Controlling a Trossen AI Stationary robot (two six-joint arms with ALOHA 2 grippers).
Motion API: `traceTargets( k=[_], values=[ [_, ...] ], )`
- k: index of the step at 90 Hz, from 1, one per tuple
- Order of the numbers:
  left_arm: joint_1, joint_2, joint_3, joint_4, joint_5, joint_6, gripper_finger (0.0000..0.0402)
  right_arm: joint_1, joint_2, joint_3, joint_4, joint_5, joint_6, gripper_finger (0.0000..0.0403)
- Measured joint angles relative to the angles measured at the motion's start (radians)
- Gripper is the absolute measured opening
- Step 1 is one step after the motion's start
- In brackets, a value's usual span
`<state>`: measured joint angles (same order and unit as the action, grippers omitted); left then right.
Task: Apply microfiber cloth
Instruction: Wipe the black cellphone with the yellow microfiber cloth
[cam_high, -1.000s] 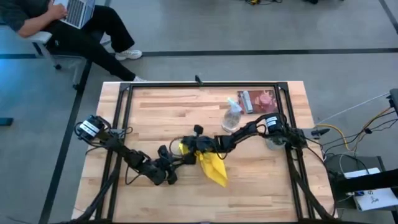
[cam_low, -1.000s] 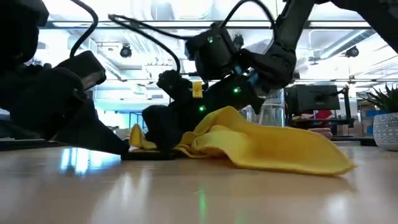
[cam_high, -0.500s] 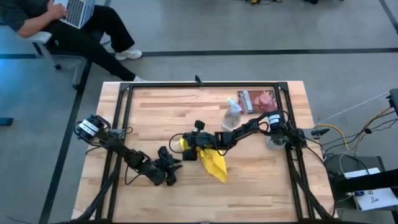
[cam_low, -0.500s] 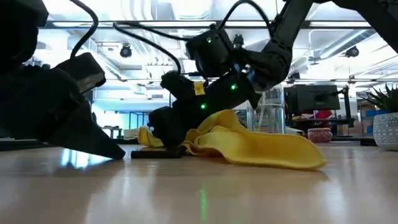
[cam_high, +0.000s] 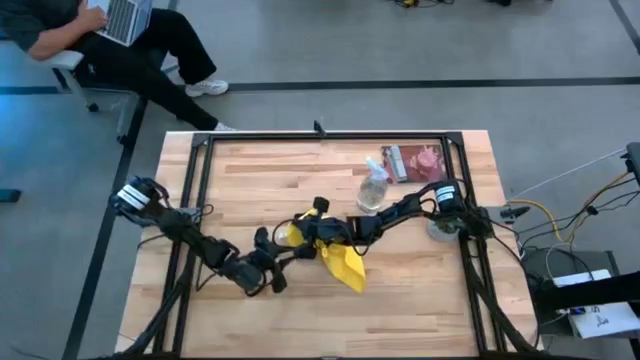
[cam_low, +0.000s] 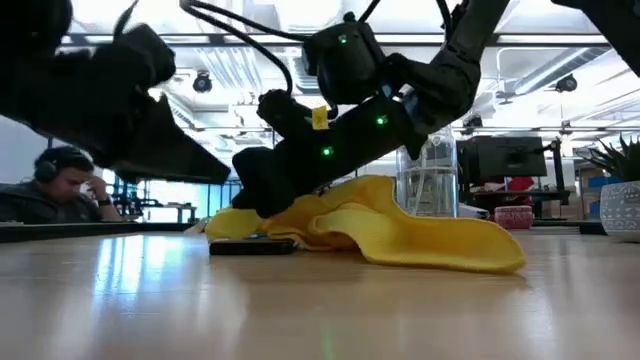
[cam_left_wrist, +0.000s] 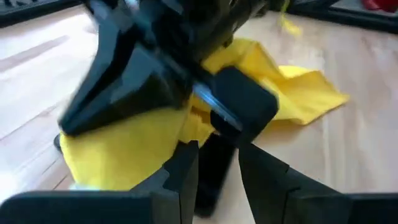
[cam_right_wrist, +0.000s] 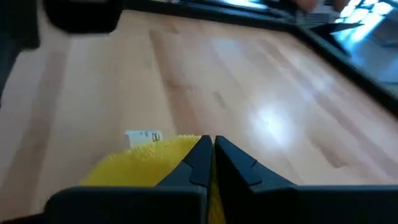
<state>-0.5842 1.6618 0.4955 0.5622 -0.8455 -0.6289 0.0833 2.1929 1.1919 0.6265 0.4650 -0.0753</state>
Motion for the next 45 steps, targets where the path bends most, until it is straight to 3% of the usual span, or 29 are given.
traceTargets(
  k=[24, 37, 45],
  values=[
    [0.017, 0.076, 0.002, 0.093, -0.004, -0.009, 0.0098, -0.046, -0.013, 0.006, -0.056, 0.030, -0.011, 0.0000],
    [0.041, 0.124, 0.002, 0.117, -0.002, -0.017, 0.0098, -0.064, -0.013, 0.006, -0.076, -0.118, 0.024, 0.0000],
    [0.048, 0.159, 0.002, 0.132, -0.001, -0.037, 0.0098, -0.064, -0.013, 0.004, -0.097, -0.150, 0.037, 0.0000]
  ],
)
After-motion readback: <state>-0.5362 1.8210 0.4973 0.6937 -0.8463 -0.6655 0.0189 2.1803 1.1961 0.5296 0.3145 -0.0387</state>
